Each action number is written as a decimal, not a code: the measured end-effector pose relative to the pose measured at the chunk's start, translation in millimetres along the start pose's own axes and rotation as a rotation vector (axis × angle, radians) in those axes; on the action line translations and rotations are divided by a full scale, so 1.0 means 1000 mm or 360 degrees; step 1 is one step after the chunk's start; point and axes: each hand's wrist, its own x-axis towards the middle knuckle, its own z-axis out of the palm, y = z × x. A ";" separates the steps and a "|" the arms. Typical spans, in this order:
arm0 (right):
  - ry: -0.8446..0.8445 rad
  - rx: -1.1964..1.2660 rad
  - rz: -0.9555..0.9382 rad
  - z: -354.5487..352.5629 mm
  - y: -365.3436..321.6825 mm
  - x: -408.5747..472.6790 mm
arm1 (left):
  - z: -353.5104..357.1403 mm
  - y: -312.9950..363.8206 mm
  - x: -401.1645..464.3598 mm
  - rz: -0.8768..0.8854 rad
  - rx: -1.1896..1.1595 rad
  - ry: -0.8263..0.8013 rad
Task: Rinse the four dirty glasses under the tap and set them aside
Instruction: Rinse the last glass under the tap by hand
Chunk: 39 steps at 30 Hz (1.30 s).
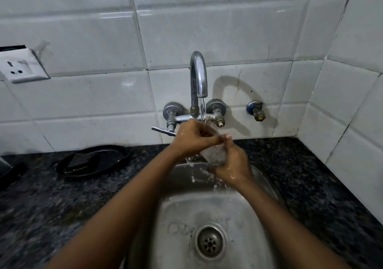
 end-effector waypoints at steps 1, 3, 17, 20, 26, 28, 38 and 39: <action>0.0024 -0.0055 -0.0054 -0.004 0.002 0.003 | -0.005 -0.001 -0.001 0.0025 -0.0008 -0.0263; 0.0029 -0.0328 -0.0259 -0.010 0.001 0.007 | -0.009 -0.002 -0.003 -0.0045 0.0090 -0.0807; -0.0105 -0.0564 -0.0507 -0.033 0.009 0.016 | -0.017 -0.005 -0.014 -0.0184 0.0609 -0.1122; -0.0009 -0.0717 -0.0522 -0.037 0.009 0.016 | -0.019 -0.020 -0.014 -0.0177 -0.0072 -0.0849; 0.0198 -0.1344 -0.0840 -0.044 -0.018 0.026 | 0.016 -0.047 -0.007 -0.0535 -0.1586 -0.0522; 0.0188 -0.1321 -0.0943 -0.048 -0.023 0.028 | 0.020 -0.040 -0.006 -0.0459 -0.1680 -0.0621; -0.0571 -0.0105 -0.0422 -0.025 0.018 0.021 | 0.032 -0.014 0.015 -0.0377 0.0421 -0.1051; -0.0591 -0.0049 -0.0389 -0.021 0.024 0.019 | 0.035 -0.014 0.013 -0.0460 0.0512 -0.1012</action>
